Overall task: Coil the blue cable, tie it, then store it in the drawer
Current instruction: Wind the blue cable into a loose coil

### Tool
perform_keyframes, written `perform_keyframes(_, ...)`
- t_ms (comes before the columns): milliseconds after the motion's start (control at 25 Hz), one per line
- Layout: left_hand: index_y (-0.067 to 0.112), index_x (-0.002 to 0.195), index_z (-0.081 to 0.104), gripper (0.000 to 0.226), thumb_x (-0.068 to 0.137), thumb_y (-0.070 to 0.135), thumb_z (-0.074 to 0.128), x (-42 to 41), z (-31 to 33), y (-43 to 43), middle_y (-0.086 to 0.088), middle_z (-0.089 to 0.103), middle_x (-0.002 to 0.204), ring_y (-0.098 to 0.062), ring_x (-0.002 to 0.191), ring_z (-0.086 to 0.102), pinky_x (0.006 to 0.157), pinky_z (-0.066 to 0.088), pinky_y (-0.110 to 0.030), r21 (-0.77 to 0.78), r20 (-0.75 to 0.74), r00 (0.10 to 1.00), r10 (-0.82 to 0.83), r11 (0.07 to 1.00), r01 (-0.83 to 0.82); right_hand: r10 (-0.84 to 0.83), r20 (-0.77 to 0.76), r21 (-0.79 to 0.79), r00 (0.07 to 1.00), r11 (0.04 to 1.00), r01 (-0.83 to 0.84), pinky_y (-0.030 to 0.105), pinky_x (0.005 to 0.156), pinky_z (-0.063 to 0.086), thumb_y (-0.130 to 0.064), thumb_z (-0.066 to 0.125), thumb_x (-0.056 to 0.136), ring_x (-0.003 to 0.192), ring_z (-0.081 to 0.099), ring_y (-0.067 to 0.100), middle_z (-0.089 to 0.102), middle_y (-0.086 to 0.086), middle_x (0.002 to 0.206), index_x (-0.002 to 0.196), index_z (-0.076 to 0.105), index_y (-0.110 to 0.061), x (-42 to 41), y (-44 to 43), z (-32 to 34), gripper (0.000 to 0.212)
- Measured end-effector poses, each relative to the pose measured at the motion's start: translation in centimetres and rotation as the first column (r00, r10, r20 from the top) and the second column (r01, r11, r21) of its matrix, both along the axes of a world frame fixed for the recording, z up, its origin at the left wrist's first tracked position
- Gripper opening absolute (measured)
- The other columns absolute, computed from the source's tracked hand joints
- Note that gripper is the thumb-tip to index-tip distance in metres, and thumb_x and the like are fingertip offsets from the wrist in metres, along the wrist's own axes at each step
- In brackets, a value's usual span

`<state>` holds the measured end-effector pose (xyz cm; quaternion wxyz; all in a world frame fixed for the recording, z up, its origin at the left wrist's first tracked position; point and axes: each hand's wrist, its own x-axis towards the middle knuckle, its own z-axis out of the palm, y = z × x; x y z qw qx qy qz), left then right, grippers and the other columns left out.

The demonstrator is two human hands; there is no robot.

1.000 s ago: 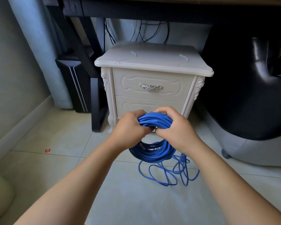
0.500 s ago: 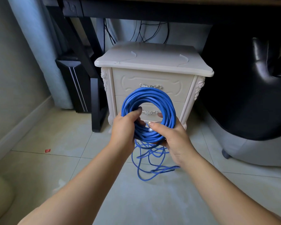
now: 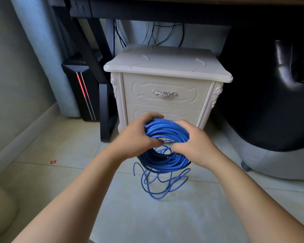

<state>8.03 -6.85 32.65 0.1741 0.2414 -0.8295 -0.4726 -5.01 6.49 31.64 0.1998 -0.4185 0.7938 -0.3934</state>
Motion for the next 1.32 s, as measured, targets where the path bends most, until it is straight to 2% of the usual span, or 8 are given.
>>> perform_keyframes(120,0.032,0.106,0.062,0.043,0.072,0.008,0.073,-0.1,-0.6,0.9,0.013,0.069,0.081,-0.003,0.071,0.064,0.066,0.05,-0.018,-0.115,0.063,0.998,-0.023,0.993,0.03,0.047,-0.077,0.094,0.996,0.995,-0.04,0.046,0.072,0.056,-0.033,0.06,0.058,0.074,0.063,0.023,0.066,-0.005,0.08,0.1,0.054,-0.039,0.0,0.0,-0.5,0.043)
perform_keyframes(280,0.023,0.095,0.065,0.028,0.074,0.006,0.072,-0.5,-0.7,1.0,0.006,0.067,0.072,-0.006,0.063,0.06,0.059,0.047,-0.018,-0.076,-0.06,0.996,0.07,0.994,-0.075,-0.022,-0.036,-0.048,0.999,0.999,0.021,0.036,0.072,0.054,-0.026,0.068,0.067,0.073,0.062,0.011,0.065,-0.01,0.085,0.107,0.052,-0.046,0.0,-0.1,0.0,0.047)
perform_keyframes(440,0.023,0.097,0.067,0.03,0.075,0.004,0.075,-0.8,-0.4,1.0,0.003,0.07,0.076,-0.012,0.068,0.063,0.068,0.051,-0.029,0.154,-0.175,0.97,0.168,0.978,-0.141,-0.139,0.237,-0.149,0.961,0.973,0.178,0.03,0.088,0.052,-0.036,0.082,0.065,0.095,0.066,0.008,0.065,-0.009,0.109,0.128,0.046,-0.044,-0.1,-0.3,-0.2,0.073)
perform_keyframes(600,0.02,0.094,0.067,0.025,0.078,0.001,0.073,-1.1,-0.4,0.6,0.005,0.059,0.063,-0.017,0.064,0.056,0.067,0.047,-0.034,0.419,-0.269,0.89,0.367,0.877,-0.236,-0.082,0.567,-0.226,0.819,0.941,0.251,0.05,0.083,0.057,-0.021,0.079,0.077,0.085,0.071,0.019,0.07,0.005,0.1,0.111,0.057,-0.025,0.9,-0.4,-1.0,0.041)
perform_keyframes(840,0.018,0.091,0.062,0.018,0.084,0.003,0.067,-1.8,-1.4,2.6,0.003,0.056,0.067,-0.016,0.071,0.056,0.072,0.048,-0.033,0.699,-0.317,0.836,0.448,0.706,-0.113,-0.091,0.71,-0.354,0.699,0.811,0.466,0.056,0.092,0.053,-0.006,0.076,0.078,0.092,0.072,0.029,0.07,0.001,0.087,0.112,0.054,-0.021,2.8,-1.7,-2.4,0.044)
perform_keyframes(1040,0.015,0.113,0.06,0.048,0.069,0.024,0.077,-1.4,-1.7,1.3,-0.003,0.07,0.095,-0.02,0.091,0.068,0.088,0.053,-0.038,0.593,-0.224,0.952,0.207,0.804,-0.035,-0.209,0.617,-0.34,0.759,0.799,0.497,0.062,0.085,0.052,-0.003,0.071,0.066,0.096,0.066,0.041,0.066,0.013,0.09,0.091,0.061,-0.028,1.0,-1.5,-1.7,0.037)
perform_keyframes(1240,0.03,0.13,0.053,0.064,0.075,0.009,0.08,-0.5,-0.3,0.1,0.008,0.069,0.105,-0.005,0.088,0.069,0.078,0.053,-0.017,0.188,-0.189,0.98,0.057,0.982,-0.021,-0.161,0.129,-0.303,0.978,0.933,0.194,0.023,0.07,0.05,0.0,0.068,0.073,0.073,0.061,0.004,0.065,-0.011,0.08,0.095,0.056,-0.034,0.4,-0.6,-0.2,0.042)
perform_keyframes(1320,0.032,0.134,0.049,0.072,0.073,0.007,0.078,-0.3,-0.2,0.3,0.014,0.065,0.107,0.003,0.085,0.066,0.075,0.048,-0.009,-0.015,-0.126,0.991,-0.031,0.999,0.029,-0.085,-0.023,-0.216,0.996,0.973,0.078,0.028,0.071,0.052,-0.005,0.066,0.075,0.079,0.063,0.008,0.066,-0.012,0.085,0.099,0.054,-0.039,0.9,-0.4,-0.1,0.043)
